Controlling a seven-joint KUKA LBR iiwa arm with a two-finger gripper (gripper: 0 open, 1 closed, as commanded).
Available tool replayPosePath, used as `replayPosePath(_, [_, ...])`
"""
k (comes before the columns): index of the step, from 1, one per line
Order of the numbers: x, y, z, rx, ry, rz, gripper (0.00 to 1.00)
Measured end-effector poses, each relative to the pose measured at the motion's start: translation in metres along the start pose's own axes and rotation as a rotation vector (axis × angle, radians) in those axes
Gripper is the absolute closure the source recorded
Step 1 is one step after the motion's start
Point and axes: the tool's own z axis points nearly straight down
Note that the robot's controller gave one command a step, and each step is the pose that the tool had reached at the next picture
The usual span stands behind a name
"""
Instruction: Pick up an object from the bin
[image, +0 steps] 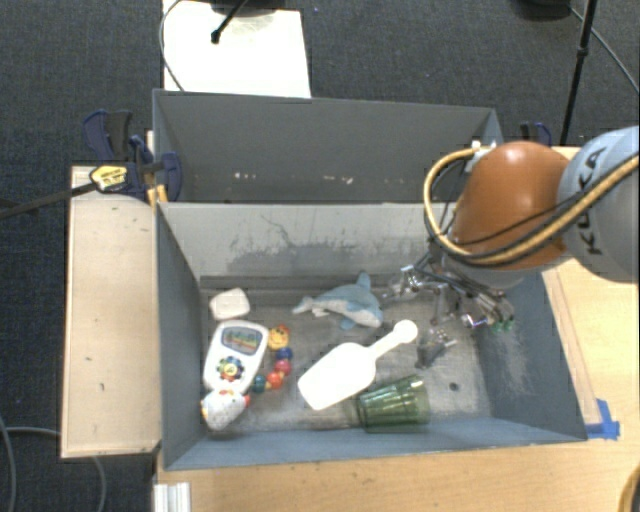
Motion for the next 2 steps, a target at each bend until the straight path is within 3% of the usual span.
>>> replayPosePath(1, [-0.016,0.009,0.010,0.001,-0.003,-0.132,0.00])
replayPosePath(2, [-0.022,0.025,0.087,0.001,-0.004,-0.168,0.00])
